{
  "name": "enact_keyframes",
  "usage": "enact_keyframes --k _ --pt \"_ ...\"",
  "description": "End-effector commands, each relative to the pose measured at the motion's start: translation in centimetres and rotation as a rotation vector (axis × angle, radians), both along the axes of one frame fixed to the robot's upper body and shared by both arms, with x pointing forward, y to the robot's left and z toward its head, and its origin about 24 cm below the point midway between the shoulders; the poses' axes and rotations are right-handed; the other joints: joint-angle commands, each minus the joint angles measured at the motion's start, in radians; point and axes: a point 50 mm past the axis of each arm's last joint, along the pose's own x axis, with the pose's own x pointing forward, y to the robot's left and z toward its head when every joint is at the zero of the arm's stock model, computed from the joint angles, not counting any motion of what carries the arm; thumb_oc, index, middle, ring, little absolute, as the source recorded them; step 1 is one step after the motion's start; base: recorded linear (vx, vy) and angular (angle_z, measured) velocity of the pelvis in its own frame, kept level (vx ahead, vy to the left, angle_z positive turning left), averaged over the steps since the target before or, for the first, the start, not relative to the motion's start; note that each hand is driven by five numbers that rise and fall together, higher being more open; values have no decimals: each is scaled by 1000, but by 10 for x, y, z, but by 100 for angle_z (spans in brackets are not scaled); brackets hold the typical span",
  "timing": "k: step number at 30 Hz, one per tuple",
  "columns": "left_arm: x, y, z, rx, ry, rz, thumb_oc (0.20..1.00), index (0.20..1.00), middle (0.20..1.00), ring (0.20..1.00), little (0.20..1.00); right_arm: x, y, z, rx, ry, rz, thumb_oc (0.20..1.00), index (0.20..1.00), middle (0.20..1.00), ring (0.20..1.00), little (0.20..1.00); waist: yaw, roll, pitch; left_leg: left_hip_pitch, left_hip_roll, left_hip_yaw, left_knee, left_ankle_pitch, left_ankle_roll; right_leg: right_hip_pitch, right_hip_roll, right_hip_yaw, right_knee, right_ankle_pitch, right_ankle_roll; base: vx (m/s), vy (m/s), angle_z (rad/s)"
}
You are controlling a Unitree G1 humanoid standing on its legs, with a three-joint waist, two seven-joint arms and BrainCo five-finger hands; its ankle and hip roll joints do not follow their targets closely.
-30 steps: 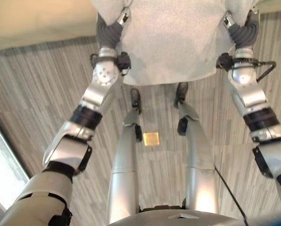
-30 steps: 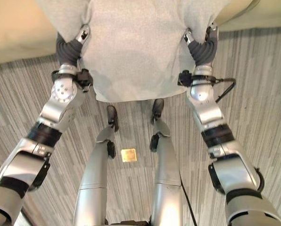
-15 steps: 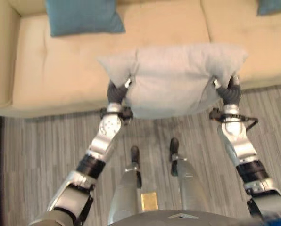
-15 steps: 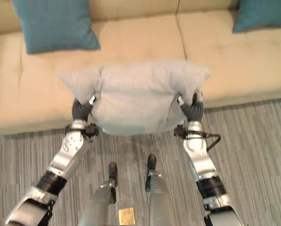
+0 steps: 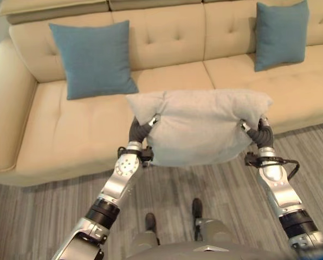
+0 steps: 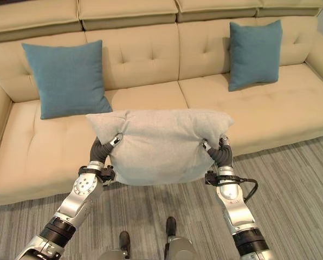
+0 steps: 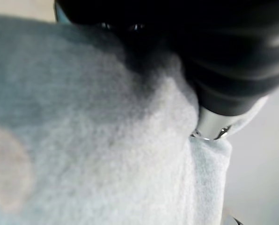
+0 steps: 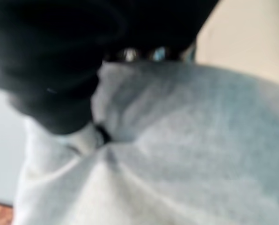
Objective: Pick up all the scattered cushions and arrange them neatly on the sofa.
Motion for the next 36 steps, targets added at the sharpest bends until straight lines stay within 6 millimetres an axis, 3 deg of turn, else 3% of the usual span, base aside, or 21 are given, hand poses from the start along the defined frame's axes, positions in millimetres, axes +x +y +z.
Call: enact_keyframes --k 1,5,8,13,15,18,21,23,25,26,29,32,33,35,36 --pt "7 -14 28 -17 -154 -85 200 200 200 200 200 1 -10 25 4 -127 -6 200 200 200 200 200 -5 -50 -74 -106 -42 -64 108 -85 -12 70 4 52 16 -113 38 83 31 -14" --pt "9 -15 31 5 -160 -92 200 200 200 200 200 4 -9 26 30 -133 -11 200 200 200 200 200 12 -57 -69 -229 -100 -100 100 -30 -14 75 19 92 18 -115 37 81 48 -2" --pt "3 -12 26 -1 -149 -93 200 200 200 200 200 3 0 23 35 -115 34 200 200 200 200 200 22 -49 -81 -165 -123 -140 68 -51 2 89 25 160 38 -121 49 235 167 -56" --pt "-1 -5 21 18 -126 -94 200 200 200 200 200 4 5 21 64 -102 58 200 200 200 200 200 42 -52 -86 -106 -115 -72 56 -81 33 98 -1 206 73 -123 75 167 156 -134" --pt "-3 -1 19 19 -120 -90 200 200 200 200 200 5 9 21 79 -104 72 200 200 200 200 200 56 -42 -81 -78 -118 -39 60 -110 64 78 -18 200 171 -123 99 124 170 -50" --pt "-3 3 21 15 -125 -75 200 200 200 200 200 7 12 22 84 -108 81 200 200 200 200 200 61 -34 -67 -57 -110 -23 57 -118 82 19 -20 202 296 -90 128 42 77 -40" --pt "-3 9 27 16 -150 -49 200 200 200 200 200 10 20 25 95 -123 111 200 200 200 200 200 67 -20 -55 -27 -99 10 57 -142 89 -54 -57 111 347 -71 142 78 49 -22" --pt "-5 16 28 5 -161 -22 200 200 200 200 200 15 26 30 81 -133 140 200 200 200 200 200 81 -17 -56 26 -86 49 33 -164 82 -101 -106 -33 241 -61 126 250 -44 -83" --pt "-6 18 27 6 -158 -13 200 200 200 200 200 16 27 32 75 -138 150 200 200 200 200 200 84 -16 -56 50 -81 61 21 -170 78 -110 -113 -75 193 -43 125 226 -86 -81" --pt "-8 22 27 5 -160 4 200 200 200 200 200 17 30 35 63 -145 167 200 200 200 200 200 86 -18 -54 91 -77 84 1 -181 67 -132 -121 -138 112 -21 128 172 -76 -55" --pt "-8 15 23 -2 -150 -27 200 200 200 200 200 13 24 30 54 -126 159 200 200 200 200 200 76 -35 -63 120 -83 68 2 -201 51 -80 -87 -87 65 -17 123 245 -146 -18" --pt "-8 11 22 -17 -149 -44 200 200 200 200 200 10 18 28 23 -119 144 200 200 200 200 200 67 -41 -76 120 -73 60 9 -200 34 -65 -82 -99 57 -15 112 183 -169 40" --pt "-8 6 21 -36 -143 -57 200 200 200 200 200 5 13 26 2 -111 139 200 200 200 200 200 56 -39 -79 103 -42 44 74 -196 4 -33 -56 -96 56 -39 86 220 -264 31" --pt "-7 2 22 -49 -143 -73 200 200 200 200 200 4 10 27 -5 -112 133 200 200 200 200 200 53 -47 -72 47 -25 24 206 -170 -14 -4 -42 -100 48 -53 60 138 -212 29" --pt "-7 2 22 -49 -144 -73 200 200 200 200 200 4 10 28 -5 -113 133 200 200 200 200 200 51 -49 -74 41 -29 22 207 -166 -13 -8 -46 -102 46 -49 59 67 -134 44"
